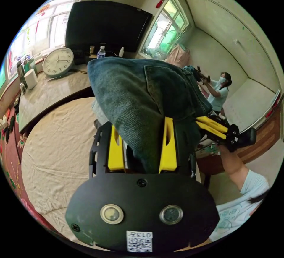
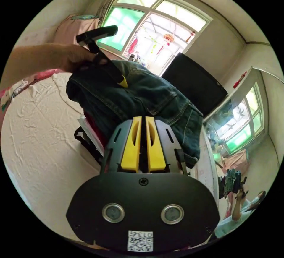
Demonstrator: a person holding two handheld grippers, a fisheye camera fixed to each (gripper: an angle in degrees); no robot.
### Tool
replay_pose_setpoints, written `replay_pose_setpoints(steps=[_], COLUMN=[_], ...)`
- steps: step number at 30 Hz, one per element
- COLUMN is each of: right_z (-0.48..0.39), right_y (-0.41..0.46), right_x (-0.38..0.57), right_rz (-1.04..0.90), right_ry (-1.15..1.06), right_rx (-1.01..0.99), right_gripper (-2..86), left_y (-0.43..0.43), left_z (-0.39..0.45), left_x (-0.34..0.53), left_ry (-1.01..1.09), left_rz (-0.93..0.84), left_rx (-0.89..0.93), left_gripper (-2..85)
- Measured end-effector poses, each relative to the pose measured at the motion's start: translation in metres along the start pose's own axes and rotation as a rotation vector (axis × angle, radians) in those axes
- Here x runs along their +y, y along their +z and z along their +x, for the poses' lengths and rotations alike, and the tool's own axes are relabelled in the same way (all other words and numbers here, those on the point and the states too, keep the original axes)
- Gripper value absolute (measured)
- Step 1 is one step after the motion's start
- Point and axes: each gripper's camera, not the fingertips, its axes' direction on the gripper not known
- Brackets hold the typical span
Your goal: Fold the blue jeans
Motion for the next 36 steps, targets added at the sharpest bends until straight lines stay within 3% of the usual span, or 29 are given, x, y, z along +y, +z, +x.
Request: replay_pose_setpoints(steps=[4, 8, 9, 11, 15, 19, 24, 27, 32, 36], right_z=[0.100, 0.203, 0.219, 0.224, 0.224, 0.221, 0.197, 0.192, 0.171, 0.144], right_y=[-0.030, 0.047, 0.078, 0.119, 0.164, 0.166, 0.127, 0.095, 0.045, 0.036], right_x=[0.012, 0.026, 0.034, 0.044, 0.079, 0.082, 0.048, 0.034, -0.009, -0.049], right_rz=[0.137, -0.071, -0.141, -0.278, -0.142, -0.105, -0.104, -0.008, 0.097, 0.158], right_ry=[0.308, 0.538, 0.597, 0.590, 0.690, 0.686, 0.476, 0.426, 0.294, 0.265], right_rx=[-0.044, -0.321, -0.472, -0.580, -0.897, -0.860, -0.579, -0.528, -0.436, -0.517], right_gripper=[19.2, 24.4, 24.5, 23.3, 16.0, 11.6, 9.6, 9.5, 9.7, 9.9], left_y=[-0.003, -0.007, -0.008, -0.011, -0.014, -0.016, -0.033, -0.055, -0.118, -0.169], left_z=[-0.009, -0.012, -0.011, -0.012, -0.029, -0.042, -0.030, -0.037, -0.030, -0.044], left_x=[0.003, 0.010, 0.011, 0.017, 0.027, 0.027, 0.021, 0.027, 0.039, 0.059], left_ry=[-0.002, 0.004, 0.010, 0.028, 0.014, -0.018, -0.015, -0.066, 0.001, 0.018], left_rz=[0.026, 0.045, 0.048, 0.065, 0.107, 0.095, 0.103, 0.224, 0.392, 0.460], left_rx=[-0.005, 0.004, 0.002, 0.006, 0.062, 0.100, 0.064, 0.158, 0.164, 0.135], left_gripper=[18.6, 18.3, 18.3, 18.3, 18.3, 17.6, 13.3, 11.7, 11.2, 11.2])
